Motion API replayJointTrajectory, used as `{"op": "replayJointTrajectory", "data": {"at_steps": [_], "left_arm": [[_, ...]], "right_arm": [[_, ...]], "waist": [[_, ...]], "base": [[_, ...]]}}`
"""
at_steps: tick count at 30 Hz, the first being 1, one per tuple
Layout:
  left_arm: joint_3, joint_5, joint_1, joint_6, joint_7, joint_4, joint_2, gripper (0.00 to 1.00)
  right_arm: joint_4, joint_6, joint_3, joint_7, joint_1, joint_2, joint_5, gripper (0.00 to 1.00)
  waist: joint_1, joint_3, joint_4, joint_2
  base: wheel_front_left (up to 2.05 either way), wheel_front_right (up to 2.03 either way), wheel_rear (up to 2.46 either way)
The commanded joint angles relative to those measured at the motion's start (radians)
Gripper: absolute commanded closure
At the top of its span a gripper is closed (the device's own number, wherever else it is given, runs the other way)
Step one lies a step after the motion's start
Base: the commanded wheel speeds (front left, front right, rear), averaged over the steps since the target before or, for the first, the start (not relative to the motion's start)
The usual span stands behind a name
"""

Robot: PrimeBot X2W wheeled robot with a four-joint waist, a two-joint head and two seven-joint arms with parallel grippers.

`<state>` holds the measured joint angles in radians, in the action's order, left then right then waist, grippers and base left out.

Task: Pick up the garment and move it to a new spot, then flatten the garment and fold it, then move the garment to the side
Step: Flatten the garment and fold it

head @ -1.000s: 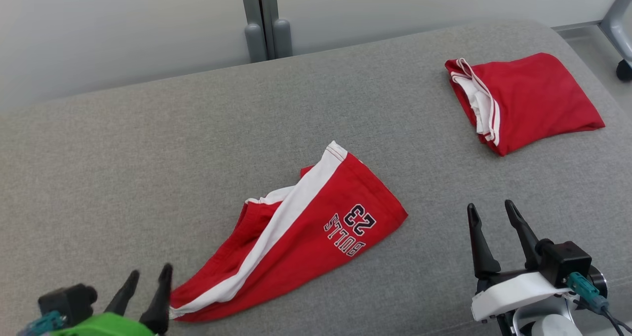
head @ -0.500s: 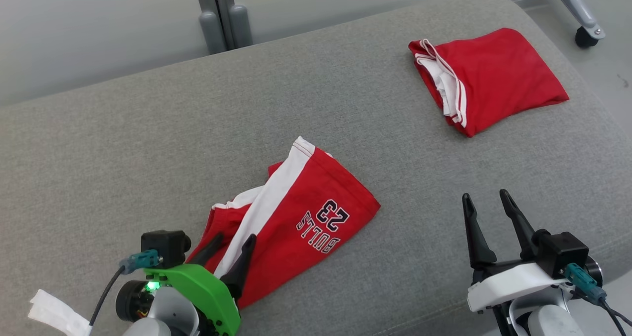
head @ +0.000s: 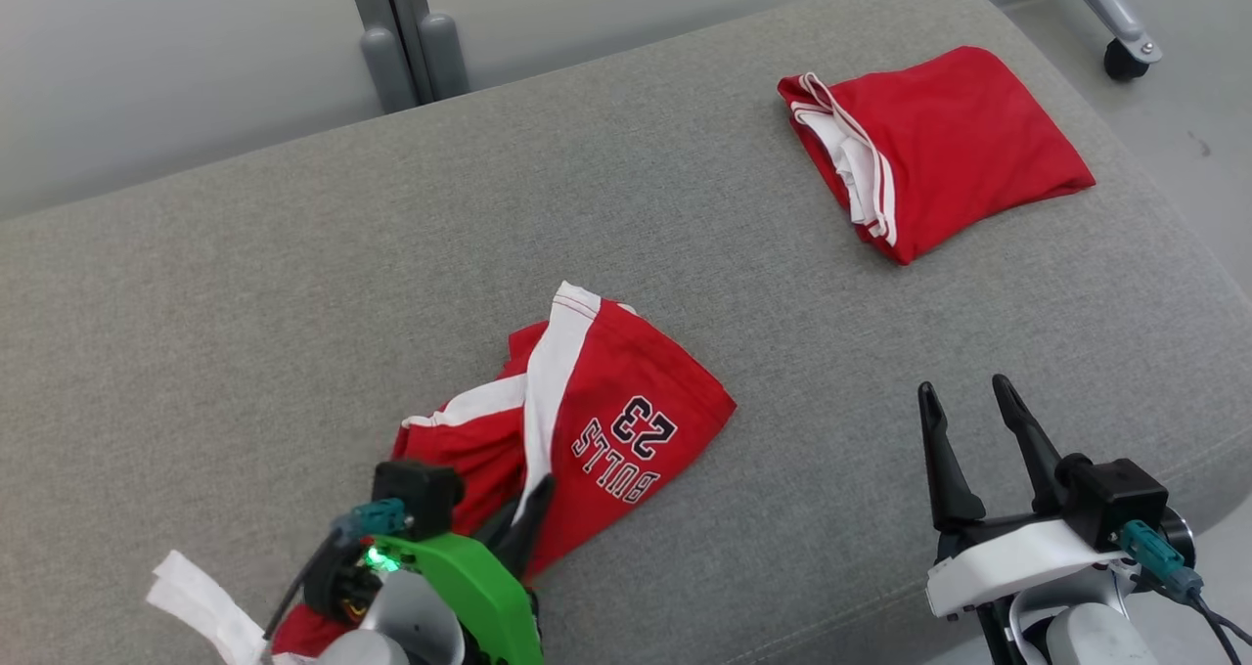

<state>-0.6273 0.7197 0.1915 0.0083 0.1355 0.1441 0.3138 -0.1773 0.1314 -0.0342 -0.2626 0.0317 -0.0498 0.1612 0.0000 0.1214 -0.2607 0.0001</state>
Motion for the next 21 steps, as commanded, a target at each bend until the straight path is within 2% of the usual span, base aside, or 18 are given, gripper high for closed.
{"op": "replayJointTrajectory", "data": {"at_steps": [1, 8, 14, 15, 16, 17, 21], "left_arm": [[-0.026, -0.024, 0.003, -0.01, -0.003, -0.009, -0.01, 1.0], [-0.152, -0.104, -0.035, -0.041, -0.017, 0.016, -0.041, 1.0], [-0.236, -0.168, -0.03, -0.089, -0.091, 0.116, -0.061, 0.98], [-0.248, -0.187, -0.025, -0.094, -0.109, 0.136, -0.064, 0.8], [-0.259, -0.199, -0.019, -0.096, -0.123, 0.151, -0.067, 0.19], [-0.267, -0.2, -0.018, -0.098, -0.13, 0.171, -0.074, 0.0], [-0.263, -0.179, -0.01, -0.103, -0.158, 0.198, -0.102, 0.0]], "right_arm": [[0.001, -0.002, 0.002, -0.003, 0.004, -0.001, 0.001, 0.0], [-0.001, -0.002, -0.003, -0.003, 0.008, -0.001, 0.008, 0.0], [-0.006, -0.002, -0.004, -0.003, 0.014, -0.001, 0.011, 0.0], [-0.007, -0.002, -0.004, -0.003, 0.014, -0.001, 0.011, 0.0], [-0.008, -0.002, -0.004, -0.003, 0.015, -0.001, 0.012, 0.0], [-0.009, -0.002, -0.004, -0.003, 0.015, -0.001, 0.013, 0.0], [-0.012, -0.002, -0.004, -0.003, 0.013, -0.001, 0.016, 0.0]], "waist": [[0.0, -0.001, 0.001, -0.0001], [0.0, 0.003, 0.0, -0.0001], [0.0, 0.005, -0.005, -0.0001], [0.0, 0.005, -0.007, -0.0001], [0.0, 0.005, -0.008, -0.0001], [0.0, 0.005, -0.01, -0.0001], [0.0, 0.001, -0.016, -0.0001]], "base": [[0.0, 0.0, 0.0], [0.0, 0.0, 0.0], [0.0, 0.0, 0.0], [0.0, 0.0, 0.0], [0.0, 0.0, 0.0], [0.0, 0.0, 0.0], [0.0, 0.0, 0.0]]}}
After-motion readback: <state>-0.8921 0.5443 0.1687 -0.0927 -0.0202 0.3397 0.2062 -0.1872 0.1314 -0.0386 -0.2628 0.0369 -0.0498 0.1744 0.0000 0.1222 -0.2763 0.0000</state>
